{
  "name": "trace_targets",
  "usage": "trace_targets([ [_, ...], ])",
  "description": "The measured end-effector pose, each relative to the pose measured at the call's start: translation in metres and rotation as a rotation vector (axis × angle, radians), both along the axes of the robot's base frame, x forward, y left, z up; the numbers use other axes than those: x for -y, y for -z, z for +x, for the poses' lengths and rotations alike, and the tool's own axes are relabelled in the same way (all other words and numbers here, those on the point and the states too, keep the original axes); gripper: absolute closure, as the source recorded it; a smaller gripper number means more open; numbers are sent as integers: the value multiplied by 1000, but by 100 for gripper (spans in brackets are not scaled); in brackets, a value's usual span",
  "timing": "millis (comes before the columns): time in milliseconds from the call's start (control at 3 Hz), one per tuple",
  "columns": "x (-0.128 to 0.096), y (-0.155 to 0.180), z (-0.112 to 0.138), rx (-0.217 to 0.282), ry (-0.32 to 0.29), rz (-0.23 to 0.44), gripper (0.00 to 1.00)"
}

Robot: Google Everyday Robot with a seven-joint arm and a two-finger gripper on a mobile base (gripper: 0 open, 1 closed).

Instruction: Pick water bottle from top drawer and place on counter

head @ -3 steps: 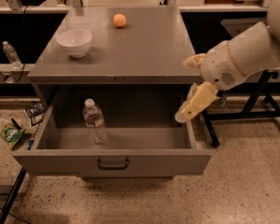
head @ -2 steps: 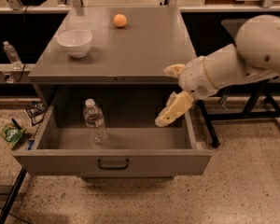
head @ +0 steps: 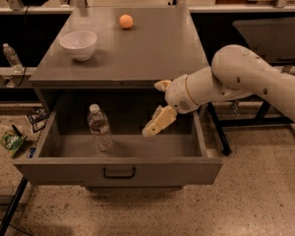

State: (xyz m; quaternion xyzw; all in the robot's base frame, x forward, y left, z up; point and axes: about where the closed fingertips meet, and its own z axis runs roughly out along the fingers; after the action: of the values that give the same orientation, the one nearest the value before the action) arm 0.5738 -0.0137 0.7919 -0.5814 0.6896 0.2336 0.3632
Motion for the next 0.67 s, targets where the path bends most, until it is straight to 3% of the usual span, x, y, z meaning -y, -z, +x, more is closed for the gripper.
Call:
trace_targets([
  [333, -8, 15, 0, -15, 17, 0, 0],
  [667, -24, 46, -3, -82, 55, 84, 0],
])
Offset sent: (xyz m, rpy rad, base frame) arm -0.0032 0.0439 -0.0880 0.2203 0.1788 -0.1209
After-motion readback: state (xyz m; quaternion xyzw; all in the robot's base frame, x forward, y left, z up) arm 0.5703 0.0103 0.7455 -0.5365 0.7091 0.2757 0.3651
